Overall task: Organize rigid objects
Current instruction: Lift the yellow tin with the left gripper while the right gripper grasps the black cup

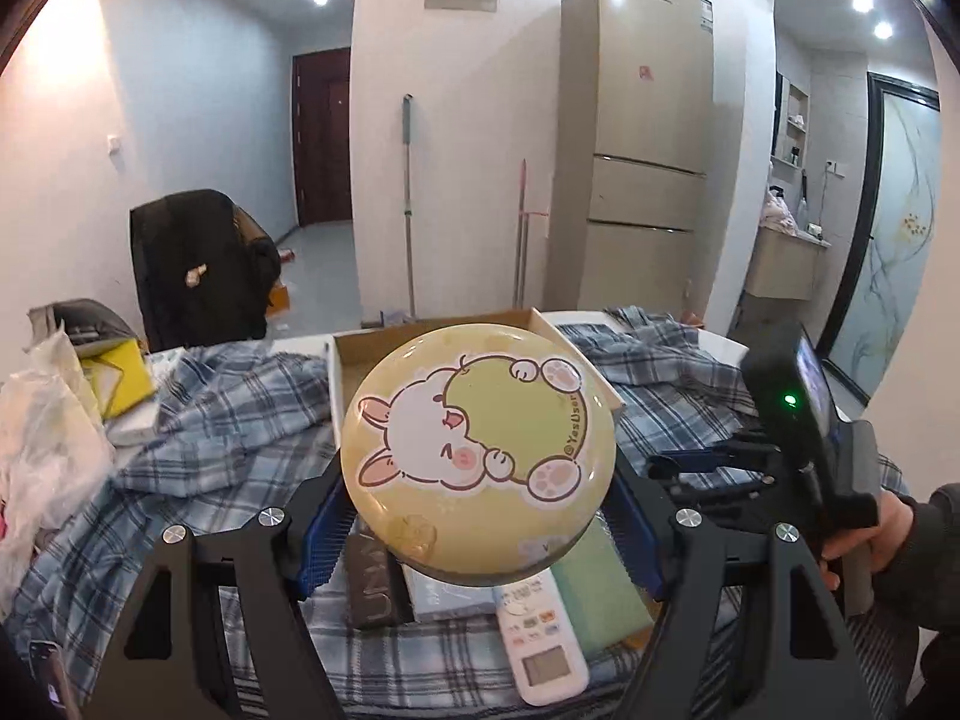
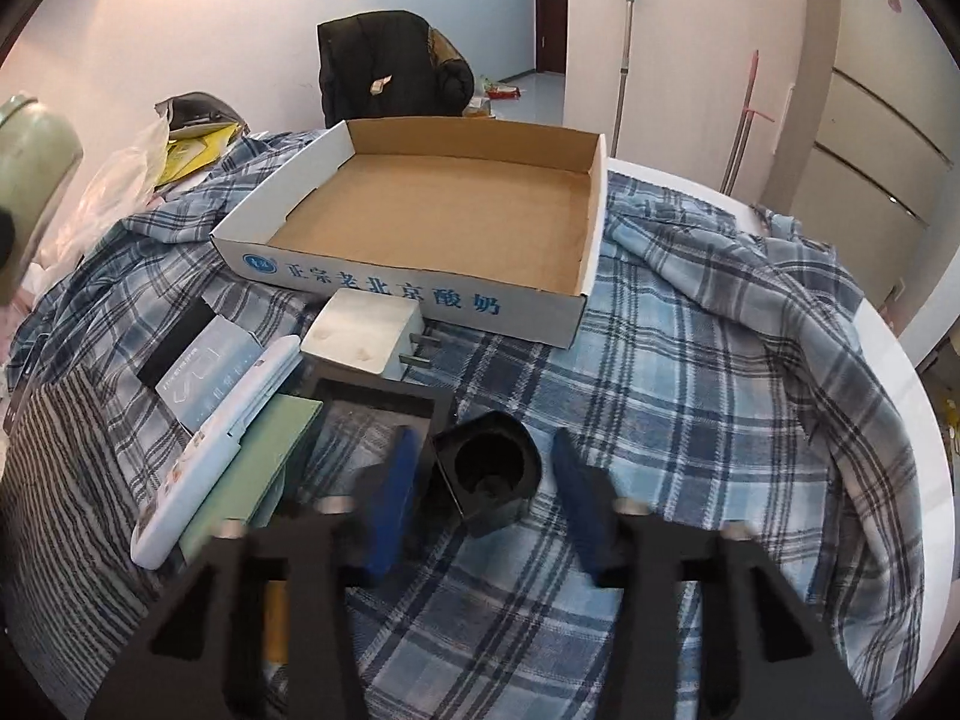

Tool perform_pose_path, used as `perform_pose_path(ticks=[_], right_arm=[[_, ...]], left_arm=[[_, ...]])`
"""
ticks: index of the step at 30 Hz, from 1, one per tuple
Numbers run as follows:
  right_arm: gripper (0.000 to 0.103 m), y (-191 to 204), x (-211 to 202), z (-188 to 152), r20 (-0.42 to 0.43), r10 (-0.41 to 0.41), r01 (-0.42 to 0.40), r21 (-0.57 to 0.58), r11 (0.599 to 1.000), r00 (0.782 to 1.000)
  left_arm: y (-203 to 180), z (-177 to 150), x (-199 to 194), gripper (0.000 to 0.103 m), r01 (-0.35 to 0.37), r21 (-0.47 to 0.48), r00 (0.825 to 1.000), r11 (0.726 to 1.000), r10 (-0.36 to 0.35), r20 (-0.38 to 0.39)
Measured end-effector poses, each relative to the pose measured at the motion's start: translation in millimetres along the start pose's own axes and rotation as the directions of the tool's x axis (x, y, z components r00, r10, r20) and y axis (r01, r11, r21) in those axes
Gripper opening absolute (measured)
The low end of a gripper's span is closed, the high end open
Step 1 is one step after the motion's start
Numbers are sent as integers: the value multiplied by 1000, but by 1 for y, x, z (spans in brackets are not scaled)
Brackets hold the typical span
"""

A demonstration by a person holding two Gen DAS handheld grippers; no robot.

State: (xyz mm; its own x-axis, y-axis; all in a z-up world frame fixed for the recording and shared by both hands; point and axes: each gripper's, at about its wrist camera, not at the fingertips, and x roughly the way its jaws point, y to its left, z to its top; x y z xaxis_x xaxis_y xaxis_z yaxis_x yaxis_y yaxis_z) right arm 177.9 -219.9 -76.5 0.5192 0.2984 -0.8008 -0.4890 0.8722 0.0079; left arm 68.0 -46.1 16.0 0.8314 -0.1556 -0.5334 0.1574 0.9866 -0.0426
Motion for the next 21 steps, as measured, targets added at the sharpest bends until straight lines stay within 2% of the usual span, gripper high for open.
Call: perform_pose_path(ticks=[4, 11, 16, 21], right_arm=[[34, 0, -3, -3, -11, -33, 33, 25, 999, 999], [33, -14, -24, -30, -45, 47, -38, 178, 983, 998], [34, -10, -27, -36, -42, 58, -52, 135, 990, 997], [34, -11, -9, -37, -106, 64, -51, 125, 991, 992]], left_arm=[[0, -5, 5, 77, -23, 10, 1000, 1000, 23, -3], [11, -7, -4, 77, -14, -13, 1000, 1000, 14, 0], [11, -12, -9, 77, 0, -4, 1000, 1000, 0, -11], [5, -16, -9, 77, 18, 17, 999, 1000, -17, -32]])
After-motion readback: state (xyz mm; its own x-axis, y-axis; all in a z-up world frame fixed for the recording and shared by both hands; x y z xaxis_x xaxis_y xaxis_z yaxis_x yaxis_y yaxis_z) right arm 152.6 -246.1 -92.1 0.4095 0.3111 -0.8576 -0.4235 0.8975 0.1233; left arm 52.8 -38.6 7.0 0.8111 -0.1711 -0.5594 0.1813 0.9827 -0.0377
